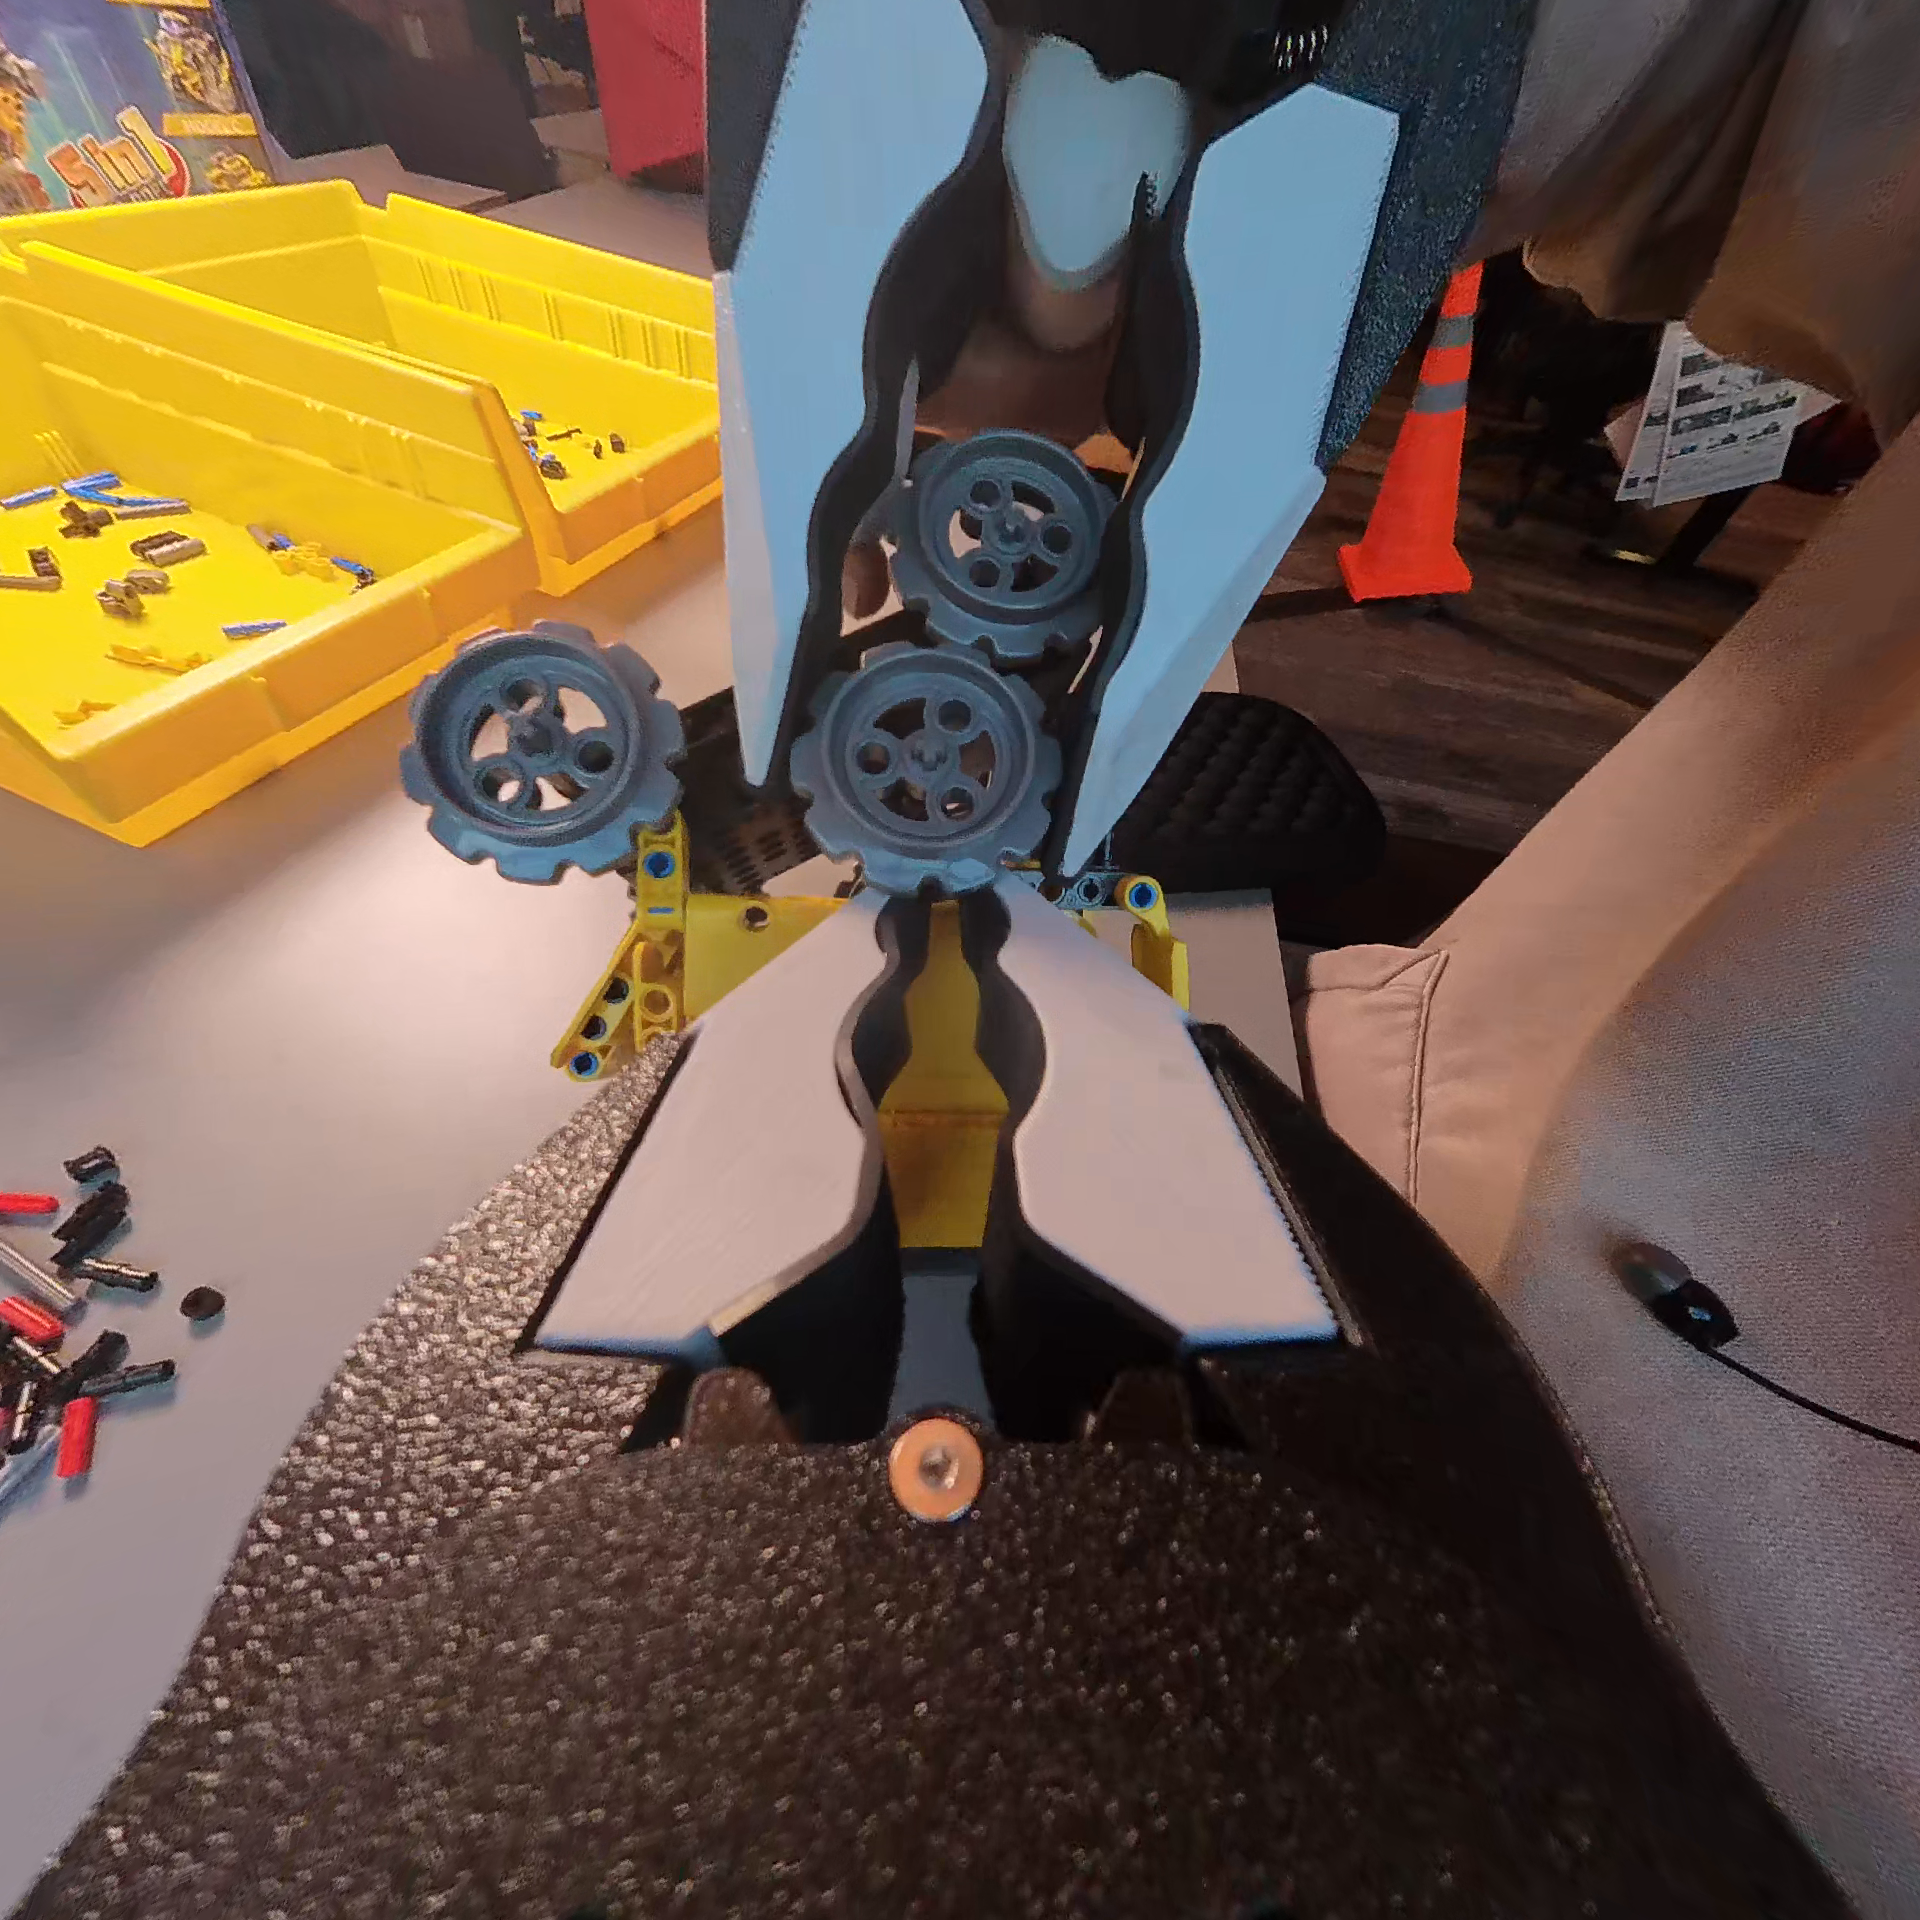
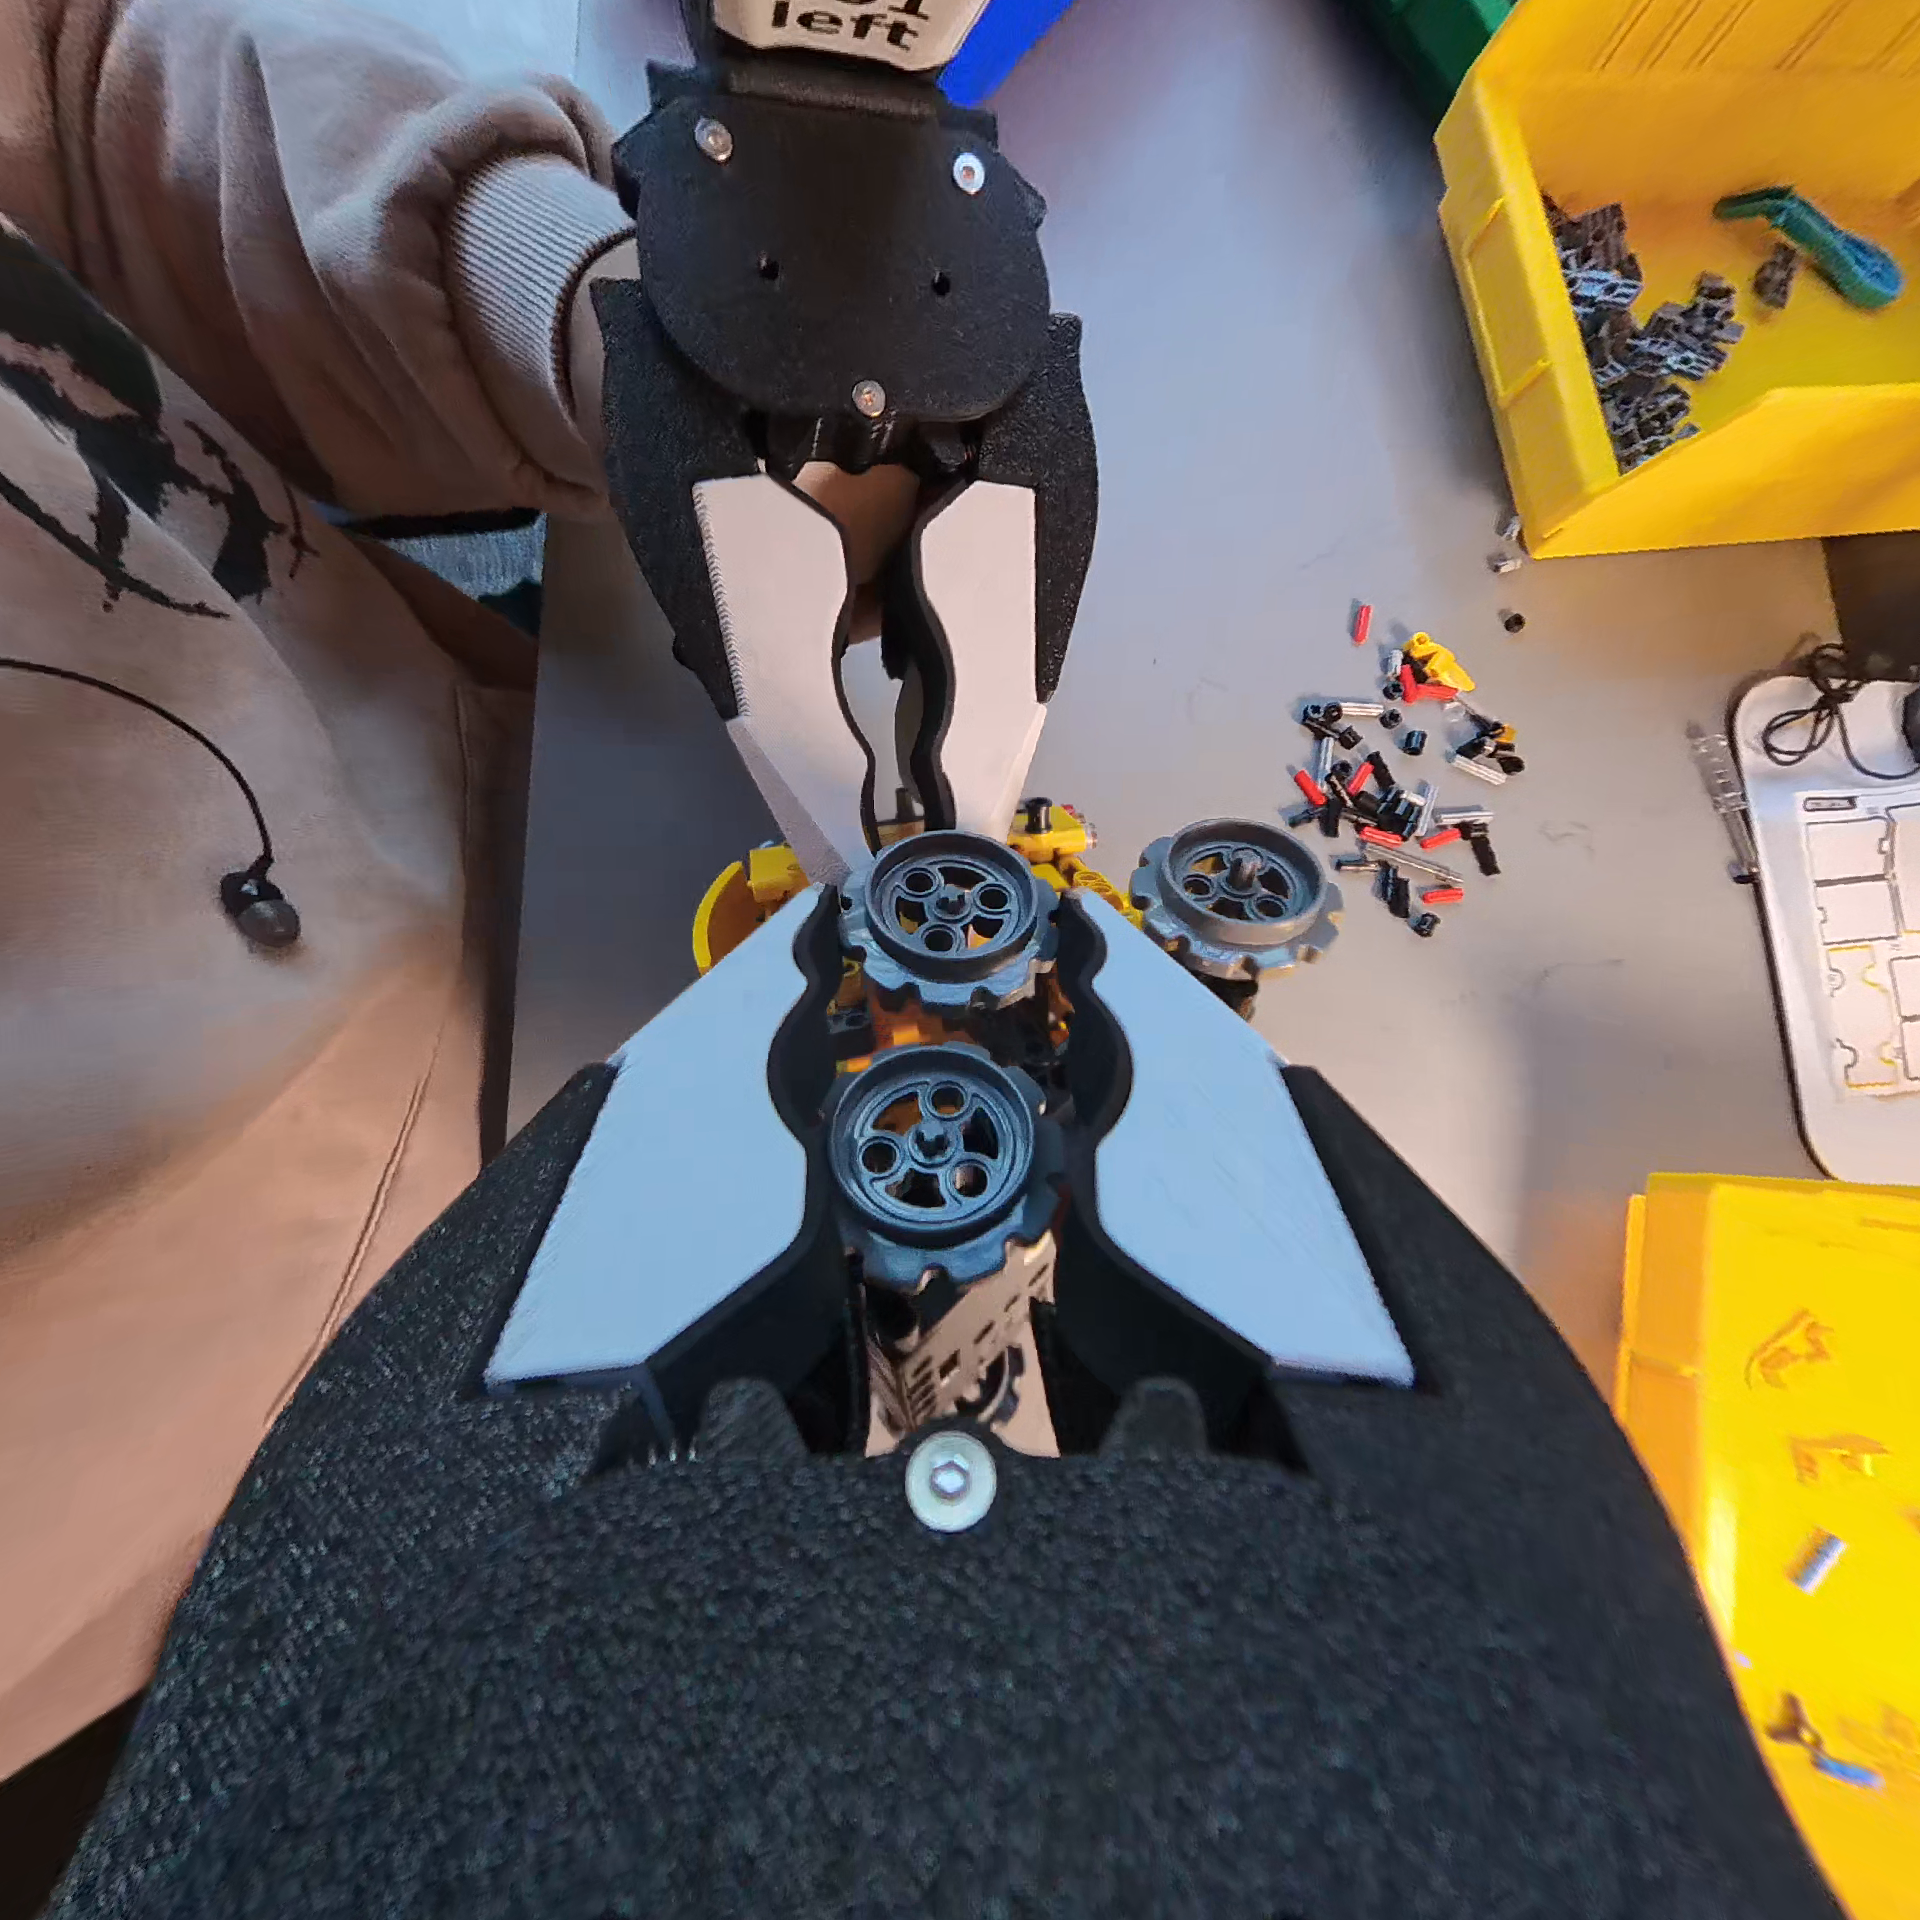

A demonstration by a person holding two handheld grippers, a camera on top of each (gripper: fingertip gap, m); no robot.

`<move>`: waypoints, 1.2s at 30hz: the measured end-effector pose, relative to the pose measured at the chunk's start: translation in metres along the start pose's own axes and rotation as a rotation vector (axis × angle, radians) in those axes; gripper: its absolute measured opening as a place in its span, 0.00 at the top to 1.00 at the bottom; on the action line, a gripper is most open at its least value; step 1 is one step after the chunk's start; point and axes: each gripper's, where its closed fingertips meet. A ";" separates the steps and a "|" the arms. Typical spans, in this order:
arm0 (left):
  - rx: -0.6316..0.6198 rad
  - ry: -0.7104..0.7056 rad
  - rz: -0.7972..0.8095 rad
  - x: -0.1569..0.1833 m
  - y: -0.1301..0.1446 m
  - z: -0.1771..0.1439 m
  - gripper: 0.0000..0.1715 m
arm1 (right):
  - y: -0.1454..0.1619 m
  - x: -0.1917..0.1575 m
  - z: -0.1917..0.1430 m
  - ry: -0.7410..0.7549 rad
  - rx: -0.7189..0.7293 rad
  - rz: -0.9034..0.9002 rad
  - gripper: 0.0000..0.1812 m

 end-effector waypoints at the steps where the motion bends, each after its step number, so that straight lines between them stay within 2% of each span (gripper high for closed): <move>1: -0.007 0.006 -0.007 -0.001 0.001 0.000 0.96 | 0.001 0.001 0.001 0.014 0.022 0.002 0.80; 7: -0.043 0.056 -0.074 -0.002 0.016 0.003 0.97 | 0.010 0.002 0.009 0.046 0.113 0.012 0.81; 12: -0.046 0.058 -0.091 -0.006 0.016 0.005 0.97 | 0.003 0.005 0.007 0.068 0.226 0.055 0.83; 13: -0.096 0.032 -0.077 -0.010 0.027 0.007 0.97 | -0.032 0.007 -0.007 0.055 0.426 0.118 0.93; 14: -0.143 0.004 -0.087 -0.014 0.041 0.012 1.00 | -0.057 0.007 -0.020 0.053 0.505 0.068 1.00; 15: -0.115 0.009 -0.105 -0.012 0.044 0.018 1.00 | -0.061 0.004 -0.023 0.120 0.447 -0.130 1.00; 16: -0.100 0.040 -0.132 -0.006 0.041 0.021 1.00 | -0.056 0.002 -0.020 0.138 0.376 -0.208 1.00; 18: -0.091 0.026 -0.097 -0.008 0.035 0.022 1.00 | -0.045 0.004 -0.023 0.099 0.368 -0.081 0.99; 19: -0.088 0.031 -0.103 -0.009 0.035 0.022 1.00 | -0.043 0.005 -0.025 0.081 0.372 -0.037 0.92; 21: -0.095 0.025 -0.088 -0.012 0.035 0.022 1.00 | -0.035 0.011 -0.026 0.124 0.324 -0.061 0.80; 25: -0.084 0.012 -0.068 -0.014 0.028 0.020 1.00 | -0.008 0.018 -0.025 0.125 0.223 -0.015 0.70; 31: -0.042 -0.017 -0.012 -0.019 0.014 0.014 1.00 | 0.018 0.025 -0.024 0.127 0.074 0.107 0.68; 36: -0.030 -0.044 -0.026 -0.027 0.010 0.009 1.00 | 0.023 0.034 -0.027 0.109 0.043 0.193 0.68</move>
Point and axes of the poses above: each gripper's, where its closed fingertips meet, z out along the fingers, y out of its underside, x = y × z across the jaws, and after that the axes turned 9 degrees about x, right-handed
